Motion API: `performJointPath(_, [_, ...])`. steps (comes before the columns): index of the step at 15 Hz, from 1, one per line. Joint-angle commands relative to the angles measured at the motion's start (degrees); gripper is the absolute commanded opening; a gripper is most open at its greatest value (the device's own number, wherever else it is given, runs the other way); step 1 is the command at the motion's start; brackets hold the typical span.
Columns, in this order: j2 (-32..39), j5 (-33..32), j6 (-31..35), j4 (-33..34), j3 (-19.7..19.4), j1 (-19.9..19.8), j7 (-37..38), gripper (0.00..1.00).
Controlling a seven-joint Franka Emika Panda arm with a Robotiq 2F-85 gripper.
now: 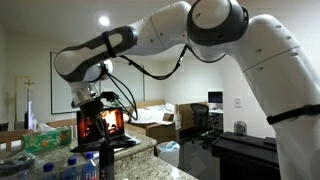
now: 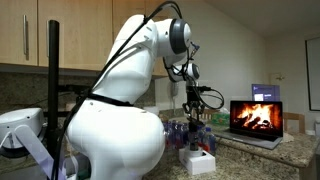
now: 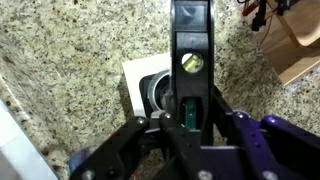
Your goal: Shift the remote and spray can to the right
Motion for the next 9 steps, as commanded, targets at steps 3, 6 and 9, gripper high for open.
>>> performJointPath(3, [-1.26,-1.15,-1.29,0.00,0.67,-0.94,-4.48,0.16])
performJointPath(6, [-2.26,-0.05,-0.69,-0.72,0.53,-2.34,-7.36,0.16])
performJointPath(9, [-3.17,0.76,-0.04,-1.31,-0.17,-3.94,-7.81,0.16])
